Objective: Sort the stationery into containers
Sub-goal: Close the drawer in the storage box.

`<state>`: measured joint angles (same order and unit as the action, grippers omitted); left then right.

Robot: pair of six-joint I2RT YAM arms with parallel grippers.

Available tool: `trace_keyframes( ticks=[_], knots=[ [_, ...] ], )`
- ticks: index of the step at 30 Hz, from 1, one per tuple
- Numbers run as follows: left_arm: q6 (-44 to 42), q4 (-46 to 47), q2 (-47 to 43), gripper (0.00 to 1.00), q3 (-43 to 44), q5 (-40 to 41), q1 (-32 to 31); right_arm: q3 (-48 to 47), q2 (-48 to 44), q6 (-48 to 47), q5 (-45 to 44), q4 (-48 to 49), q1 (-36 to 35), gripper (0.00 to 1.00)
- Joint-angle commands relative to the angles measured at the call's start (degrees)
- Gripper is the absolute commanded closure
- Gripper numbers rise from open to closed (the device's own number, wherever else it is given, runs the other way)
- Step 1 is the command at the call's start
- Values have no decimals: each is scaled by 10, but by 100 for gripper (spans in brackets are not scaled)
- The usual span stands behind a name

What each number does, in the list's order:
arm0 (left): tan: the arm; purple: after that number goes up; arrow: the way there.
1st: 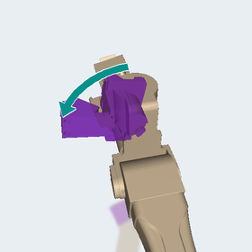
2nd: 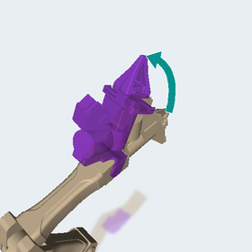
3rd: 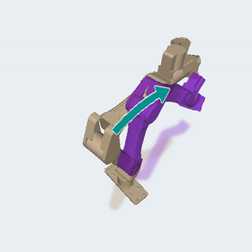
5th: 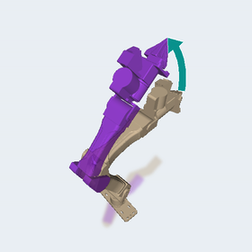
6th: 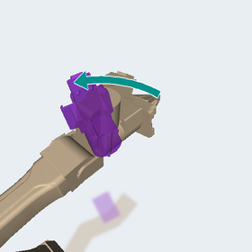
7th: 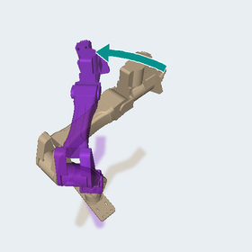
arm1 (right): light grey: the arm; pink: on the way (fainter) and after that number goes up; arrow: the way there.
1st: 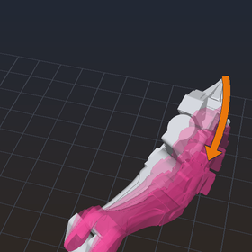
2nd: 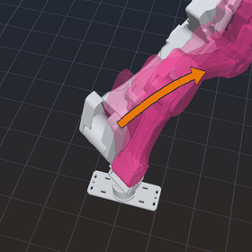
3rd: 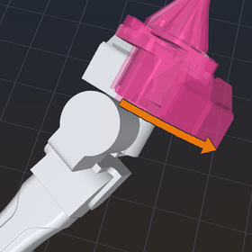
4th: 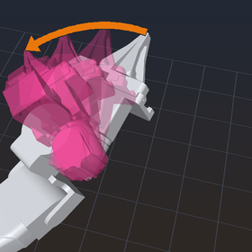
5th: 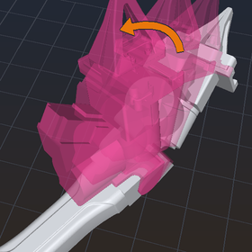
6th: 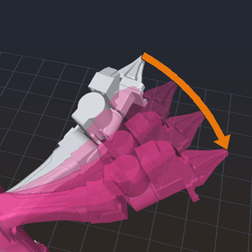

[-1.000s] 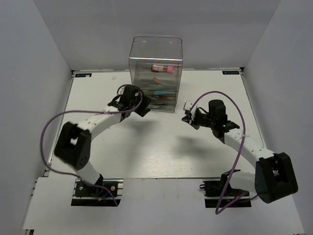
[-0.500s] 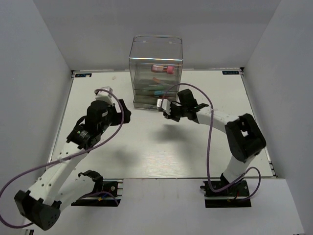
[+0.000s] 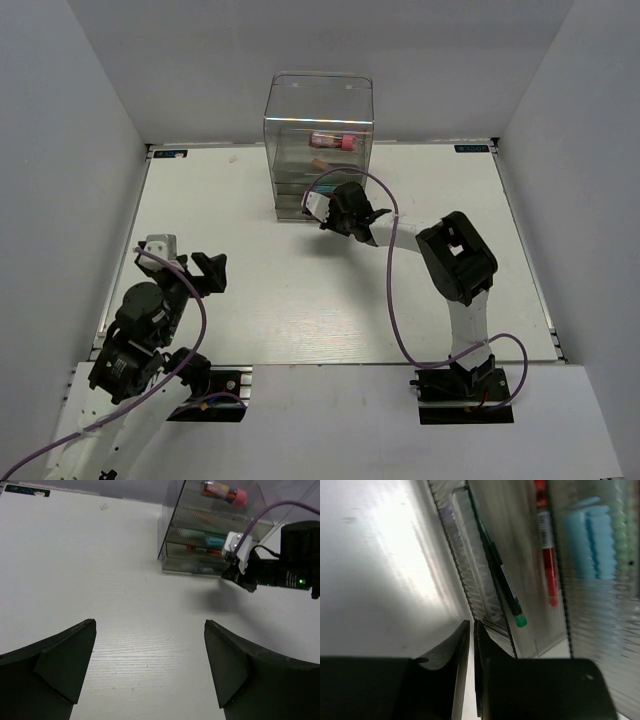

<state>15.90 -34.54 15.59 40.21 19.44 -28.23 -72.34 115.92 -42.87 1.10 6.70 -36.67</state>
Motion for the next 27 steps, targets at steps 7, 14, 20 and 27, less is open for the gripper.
trace_keyframes(
  ticks=[7, 14, 20, 27],
  knots=[
    [-3, -13, 28, 1, -7, -7, 1, -45, 31, 13, -149, 87, -2, 86],
    [-3, -13, 17, 1, -7, -2, 1, -53, 39, 5, -167, 105, -1, 83],
    [-3, -8, 22, 1, -7, -8, 6, -51, 40, 3, -177, 118, 0, 83],
    [-3, -8, 22, 1, -7, -8, 6, -28, 25, -9, -178, 134, -2, 82]
  ],
)
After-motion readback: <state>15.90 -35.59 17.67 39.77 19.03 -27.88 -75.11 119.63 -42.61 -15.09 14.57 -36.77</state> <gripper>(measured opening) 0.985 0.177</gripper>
